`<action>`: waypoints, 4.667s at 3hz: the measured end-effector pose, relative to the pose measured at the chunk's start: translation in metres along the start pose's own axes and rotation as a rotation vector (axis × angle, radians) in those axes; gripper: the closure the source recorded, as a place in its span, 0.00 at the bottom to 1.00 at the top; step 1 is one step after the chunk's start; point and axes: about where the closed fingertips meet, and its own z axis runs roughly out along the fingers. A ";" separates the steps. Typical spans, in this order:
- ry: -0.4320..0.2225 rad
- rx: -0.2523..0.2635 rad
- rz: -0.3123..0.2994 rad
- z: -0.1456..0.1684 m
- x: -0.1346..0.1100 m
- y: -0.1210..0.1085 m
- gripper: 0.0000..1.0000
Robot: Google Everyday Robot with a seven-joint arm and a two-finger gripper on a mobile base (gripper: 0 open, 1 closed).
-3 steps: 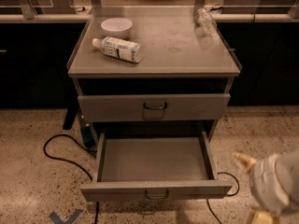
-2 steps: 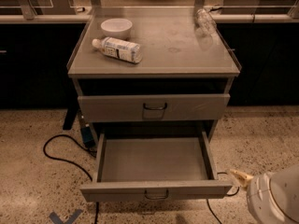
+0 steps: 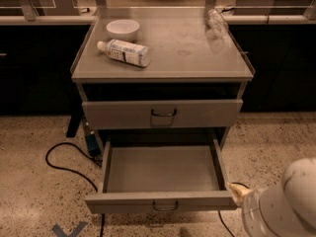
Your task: Close middle drawer
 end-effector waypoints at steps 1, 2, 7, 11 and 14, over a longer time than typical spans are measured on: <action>0.064 0.006 0.015 0.056 0.024 0.010 0.00; 0.112 0.009 0.037 0.110 0.047 0.011 0.00; 0.041 -0.294 0.085 0.258 0.087 0.077 0.00; -0.171 -0.297 -0.176 0.319 0.036 0.027 0.00; -0.162 -0.256 -0.144 0.336 0.049 -0.016 0.19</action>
Offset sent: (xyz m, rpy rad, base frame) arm 0.0033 -0.0299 -0.1934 -0.1548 0.0305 -0.1163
